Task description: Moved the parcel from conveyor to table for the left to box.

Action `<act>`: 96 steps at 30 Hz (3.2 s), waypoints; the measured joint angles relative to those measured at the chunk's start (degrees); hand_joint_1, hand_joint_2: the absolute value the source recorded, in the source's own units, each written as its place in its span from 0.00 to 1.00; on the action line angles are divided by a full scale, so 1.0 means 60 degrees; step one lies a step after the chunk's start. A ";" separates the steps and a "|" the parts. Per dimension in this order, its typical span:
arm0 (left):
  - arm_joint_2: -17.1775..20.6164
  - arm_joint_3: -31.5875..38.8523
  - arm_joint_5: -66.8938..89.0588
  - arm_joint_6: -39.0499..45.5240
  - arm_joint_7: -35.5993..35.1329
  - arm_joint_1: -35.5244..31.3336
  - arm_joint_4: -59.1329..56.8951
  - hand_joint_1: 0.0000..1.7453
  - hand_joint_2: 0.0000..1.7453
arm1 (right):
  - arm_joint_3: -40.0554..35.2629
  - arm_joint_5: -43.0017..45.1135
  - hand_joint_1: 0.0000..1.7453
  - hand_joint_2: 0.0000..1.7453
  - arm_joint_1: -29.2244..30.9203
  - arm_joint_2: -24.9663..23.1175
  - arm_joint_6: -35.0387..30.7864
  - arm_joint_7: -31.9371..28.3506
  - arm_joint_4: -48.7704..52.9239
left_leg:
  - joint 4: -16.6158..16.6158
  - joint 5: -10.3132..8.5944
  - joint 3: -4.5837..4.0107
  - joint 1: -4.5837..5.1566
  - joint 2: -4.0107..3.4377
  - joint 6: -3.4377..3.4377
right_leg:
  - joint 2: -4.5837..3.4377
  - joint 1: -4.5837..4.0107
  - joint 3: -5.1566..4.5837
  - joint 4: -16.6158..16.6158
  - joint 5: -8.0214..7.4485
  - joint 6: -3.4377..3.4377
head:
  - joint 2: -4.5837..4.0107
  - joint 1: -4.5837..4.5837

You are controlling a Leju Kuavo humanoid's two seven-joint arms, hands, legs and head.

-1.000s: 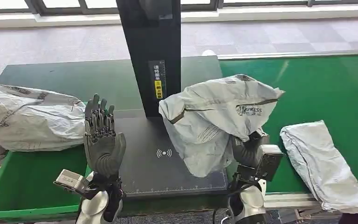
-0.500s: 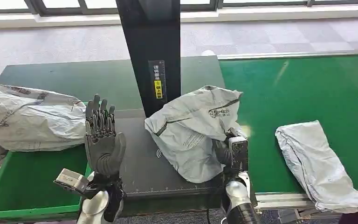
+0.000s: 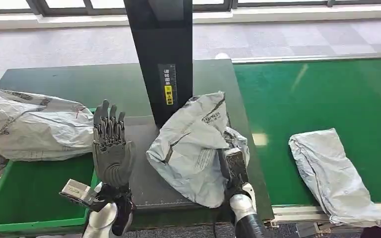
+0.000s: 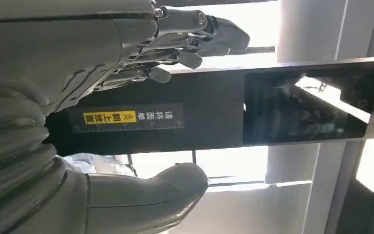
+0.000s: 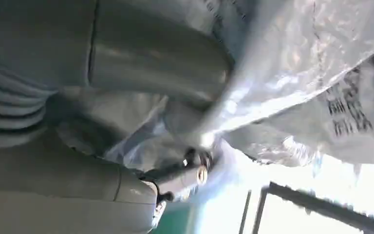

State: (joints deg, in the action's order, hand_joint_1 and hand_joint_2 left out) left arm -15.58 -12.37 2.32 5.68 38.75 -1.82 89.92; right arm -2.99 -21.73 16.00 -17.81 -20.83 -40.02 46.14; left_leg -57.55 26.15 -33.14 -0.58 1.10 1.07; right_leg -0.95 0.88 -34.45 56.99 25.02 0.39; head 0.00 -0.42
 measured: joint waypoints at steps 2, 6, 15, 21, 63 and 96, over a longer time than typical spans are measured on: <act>0.0000 -0.0011 0.0004 0.0000 0.0000 -0.0005 -0.0018 0.00 1.00 | -0.0004 0.0040 0.00 0.00 -0.0029 0.0000 -0.0125 -0.0015 0.0147 | 0.0000 0.0001 0.0003 0.0000 -0.0008 0.0000 | -0.0006 0.0001 -0.0002 0.0000 -0.0001 0.0000 | 0.0000 0.0000; 0.0004 -0.0036 -0.0015 0.0029 0.0004 -0.0025 -0.0088 0.00 1.00 | -0.0186 0.0157 0.00 0.00 -0.0194 0.0018 -0.0785 -0.0022 0.0799 | -0.0001 0.0000 0.0003 0.0002 -0.0011 0.0000 | -0.0005 0.0001 -0.0005 0.0000 -0.0002 0.0001 | 0.0000 -0.0004; 0.0011 -0.0069 -0.0124 0.0171 0.0029 -0.0054 -0.0251 0.00 1.00 | -0.0899 0.0138 0.00 0.00 -0.0323 0.0062 -0.1530 -0.0022 0.1763 | -0.0001 0.0001 0.0007 0.0001 -0.0020 0.0004 | -0.0019 -0.0009 -0.0006 0.0001 -0.0003 -0.0003 | 0.0000 -0.0003; 0.0011 -0.0073 -0.0208 0.0252 0.0029 -0.0056 -0.0284 0.00 1.00 | -0.0984 0.0142 0.00 0.00 -0.0377 0.0080 -0.1520 -0.0018 0.2019 | -0.0001 0.0001 0.0006 0.0001 -0.0020 0.0004 | -0.0020 -0.0004 -0.0009 0.0000 -0.0003 -0.0003 | 0.0000 -0.0004; -0.0707 -0.0772 0.5702 0.4518 -0.2292 -0.3487 -0.7221 0.00 1.00 | 0.0037 -0.3330 0.00 0.00 -0.2005 0.0222 -0.3210 0.0004 1.0288 | -0.0004 0.0002 0.0002 0.0008 -0.0028 0.0001 | -0.0022 0.0008 -0.0015 -0.0003 -0.0016 0.0003 | 0.0000 0.0000; -0.0907 -0.2251 1.0899 0.2299 -0.7162 -0.4861 -1.1133 0.00 1.00 | 0.0492 -0.3472 0.00 0.00 -0.2020 0.0222 -0.3199 0.0015 0.9712 | -0.0002 0.0006 0.0030 0.0007 0.0006 -0.0005 | 0.0008 0.0013 0.0032 -0.0003 -0.0003 0.0010 | 0.0000 0.0000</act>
State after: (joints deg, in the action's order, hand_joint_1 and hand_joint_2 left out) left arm -21.03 -25.88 67.71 19.48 -4.22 -30.99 23.12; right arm -0.04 -42.56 3.88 -16.48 -40.02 -39.93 104.41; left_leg -57.57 26.19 -32.96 -0.54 1.13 1.04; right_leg -0.90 0.96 -34.26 56.97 25.00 0.45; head 0.00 -0.42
